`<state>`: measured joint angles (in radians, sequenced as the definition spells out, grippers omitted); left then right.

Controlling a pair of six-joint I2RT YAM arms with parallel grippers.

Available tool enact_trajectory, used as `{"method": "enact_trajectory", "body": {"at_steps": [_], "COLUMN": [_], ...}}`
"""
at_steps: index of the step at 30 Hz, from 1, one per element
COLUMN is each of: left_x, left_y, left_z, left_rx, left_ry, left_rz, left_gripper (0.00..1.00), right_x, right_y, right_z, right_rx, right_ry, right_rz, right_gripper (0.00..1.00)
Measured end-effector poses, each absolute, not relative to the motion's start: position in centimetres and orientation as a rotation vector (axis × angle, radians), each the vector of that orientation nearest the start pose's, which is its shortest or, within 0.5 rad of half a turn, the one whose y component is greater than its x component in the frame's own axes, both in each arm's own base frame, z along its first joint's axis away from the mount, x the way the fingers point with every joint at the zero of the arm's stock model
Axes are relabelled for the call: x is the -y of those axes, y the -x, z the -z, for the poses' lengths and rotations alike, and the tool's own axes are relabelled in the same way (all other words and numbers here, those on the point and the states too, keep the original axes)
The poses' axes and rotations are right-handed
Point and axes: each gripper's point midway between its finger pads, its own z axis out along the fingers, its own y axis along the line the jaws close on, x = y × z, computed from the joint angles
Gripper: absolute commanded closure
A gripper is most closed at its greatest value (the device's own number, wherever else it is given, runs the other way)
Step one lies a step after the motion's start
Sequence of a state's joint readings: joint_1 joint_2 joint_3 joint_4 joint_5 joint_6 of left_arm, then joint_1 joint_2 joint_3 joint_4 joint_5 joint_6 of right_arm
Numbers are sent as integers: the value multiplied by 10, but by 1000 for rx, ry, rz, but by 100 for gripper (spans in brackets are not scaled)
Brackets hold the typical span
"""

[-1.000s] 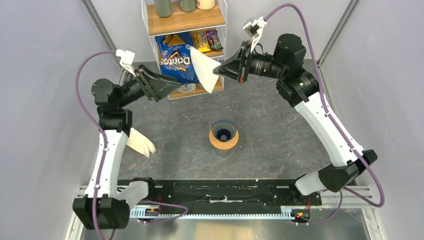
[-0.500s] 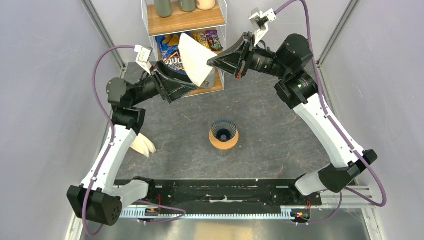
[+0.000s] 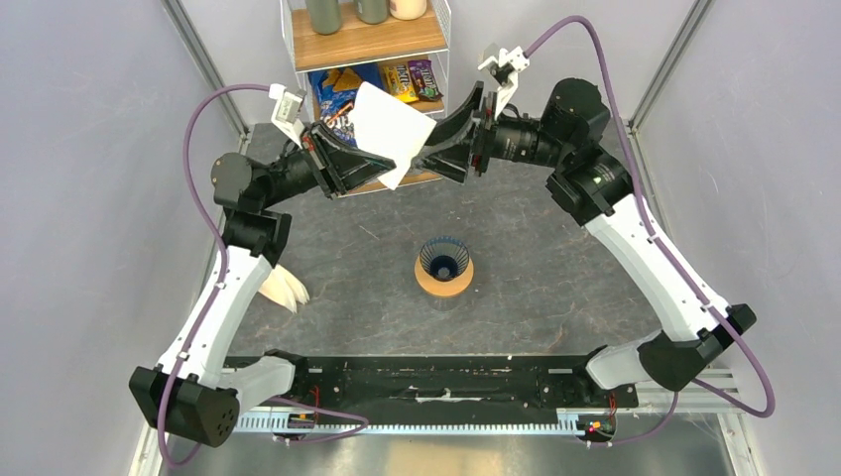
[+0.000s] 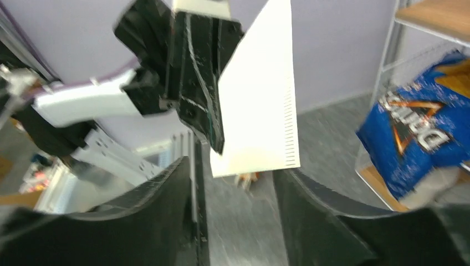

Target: Place the coffee filter in the dripper

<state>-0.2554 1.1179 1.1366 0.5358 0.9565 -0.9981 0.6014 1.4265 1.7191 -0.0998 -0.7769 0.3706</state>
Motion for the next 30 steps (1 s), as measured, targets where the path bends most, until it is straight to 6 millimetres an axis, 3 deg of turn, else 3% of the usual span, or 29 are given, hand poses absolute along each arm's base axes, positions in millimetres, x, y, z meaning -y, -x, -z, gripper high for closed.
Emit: {"method": "enact_trajectory", "body": {"at_steps": [5,10,13,18,20,23,24,25,26,27,30], "left_x": [236,244,246,251,253,253,253,254,254,253,250], "left_y": [-221,-199,-189,-189,-191,-195,-195,-195,-194,-194,-190], "left_z": [-439,-419,-410,-386,-376,-366,-365,-364,-363,-362,-360], "left_rx": [-1408,-1411,-1399,-1448,-1478,-1516,-1522,-1527,-1531,-1530,-1547], "left_ry": [-721,-990,-1097,-1191,-1206,-1214,-1216,-1220,-1225,-1230,-1234], "left_rz": [1395,1216,1145,1046,1021,982,972,966,958,949,944], "left_gripper": [98,98,98,98,98,98,89,68,54,46,41], "right_x": [-313,-302,-303,-308,-312,-317,-318,-319,-319,-319,-317], "right_y": [-240,-232,-228,-217,-212,-207,-206,-207,-208,-209,-211], "right_z": [-463,-449,-447,-427,-421,-412,-410,-407,-404,-402,-392], "right_rx": [-1408,-1420,-1395,-1387,-1374,-1355,-1347,-1344,-1343,-1335,-1297], "right_ry": [1025,1160,1242,1360,1407,1461,1477,1491,1502,1512,1557], "right_rz": [-1137,-1048,-1031,-1023,-1019,-1009,-1000,-992,-981,-966,-918], "right_gripper": [23,23,34,51,64,96,100,100,100,100,100]}}
